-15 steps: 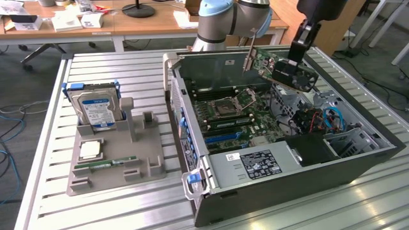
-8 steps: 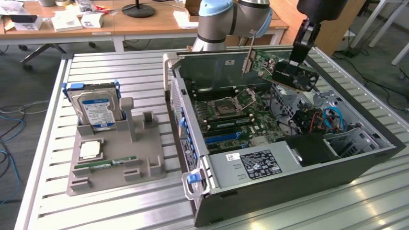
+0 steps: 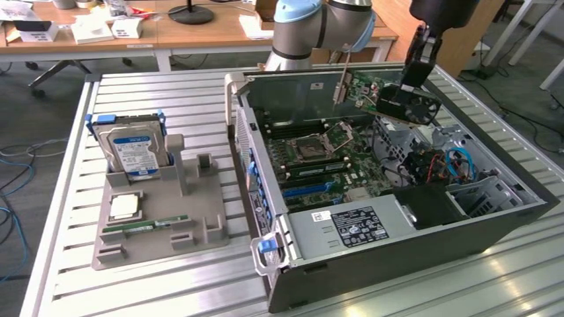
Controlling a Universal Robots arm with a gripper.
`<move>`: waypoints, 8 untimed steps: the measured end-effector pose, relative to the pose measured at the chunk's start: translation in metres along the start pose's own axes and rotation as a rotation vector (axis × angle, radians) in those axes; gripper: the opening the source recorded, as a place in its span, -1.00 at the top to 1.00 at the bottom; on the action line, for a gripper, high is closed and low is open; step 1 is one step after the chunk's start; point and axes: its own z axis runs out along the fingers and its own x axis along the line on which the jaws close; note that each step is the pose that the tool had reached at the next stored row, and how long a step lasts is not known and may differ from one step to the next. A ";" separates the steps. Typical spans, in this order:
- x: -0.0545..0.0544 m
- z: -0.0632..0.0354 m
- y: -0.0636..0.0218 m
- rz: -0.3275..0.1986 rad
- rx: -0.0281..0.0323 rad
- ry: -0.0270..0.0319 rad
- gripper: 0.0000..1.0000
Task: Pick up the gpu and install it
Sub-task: 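Insert the gpu into the slot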
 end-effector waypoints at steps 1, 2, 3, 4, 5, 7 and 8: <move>0.000 0.0000 0.0000 -0.011 0.0008 0.0005 0.48; 0.000 0.0000 0.0000 -0.023 0.0015 0.0010 0.48; 0.000 0.0000 0.0000 -0.034 0.0024 0.0016 0.48; 0.000 0.0000 0.0000 -0.045 0.0032 0.0022 0.48; 0.000 0.0000 0.0000 -0.056 0.0040 0.0027 0.48; 0.000 0.0000 0.0000 -0.080 0.0057 0.0039 0.48; 0.000 0.0000 0.0000 -0.091 0.0066 0.0044 0.48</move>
